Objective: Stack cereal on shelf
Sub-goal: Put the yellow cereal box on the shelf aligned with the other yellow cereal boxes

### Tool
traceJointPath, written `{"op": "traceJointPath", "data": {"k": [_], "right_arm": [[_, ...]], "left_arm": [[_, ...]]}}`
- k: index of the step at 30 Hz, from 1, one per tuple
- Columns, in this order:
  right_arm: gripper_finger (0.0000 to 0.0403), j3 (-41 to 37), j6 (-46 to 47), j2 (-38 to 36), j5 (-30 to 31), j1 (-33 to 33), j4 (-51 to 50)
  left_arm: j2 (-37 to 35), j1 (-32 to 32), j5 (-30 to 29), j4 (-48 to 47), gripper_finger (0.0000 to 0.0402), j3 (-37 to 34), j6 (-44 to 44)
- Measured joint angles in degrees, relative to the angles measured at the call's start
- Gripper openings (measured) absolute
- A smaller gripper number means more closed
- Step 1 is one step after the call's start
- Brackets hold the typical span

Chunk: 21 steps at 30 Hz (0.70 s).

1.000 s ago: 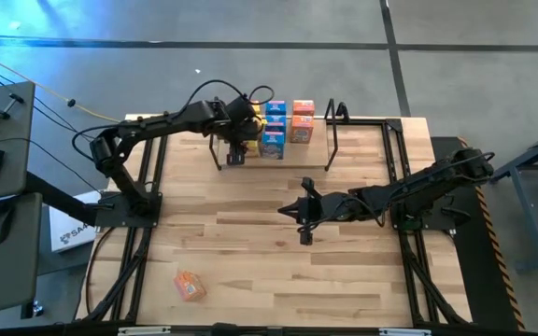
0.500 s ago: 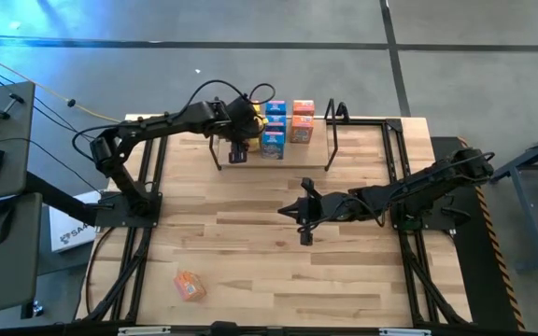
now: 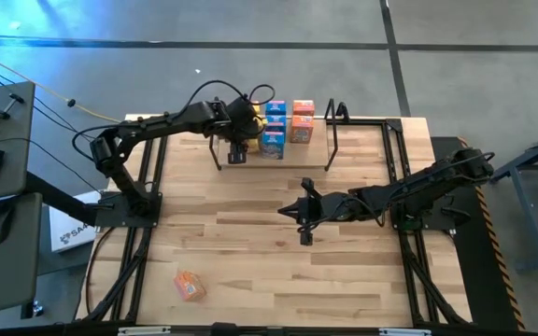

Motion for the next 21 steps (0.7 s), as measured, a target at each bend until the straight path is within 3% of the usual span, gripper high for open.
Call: {"op": "traceJointPath", "data": {"k": [6, 14, 21], "right_arm": [[0.0000, 0.00, -0.01, 0.00, 0.00, 0.01, 0.02], [0.0000, 0.02, 0.44, 0.00, 0.00, 0.01, 0.02], [0.0000, 0.02, 0.44, 0.00, -0.52, 0.02, 0.03]], "left_arm": [[0.00, 0.01, 3.33, -1.51, 0.0198, 0.00, -0.01], [-0.02, 0.02, 3.35, 0.51, 0.0201, 0.00, 0.00], [-0.04, 0.00, 2.13, 0.57, 0.0254, 0.00, 0.33]]}}
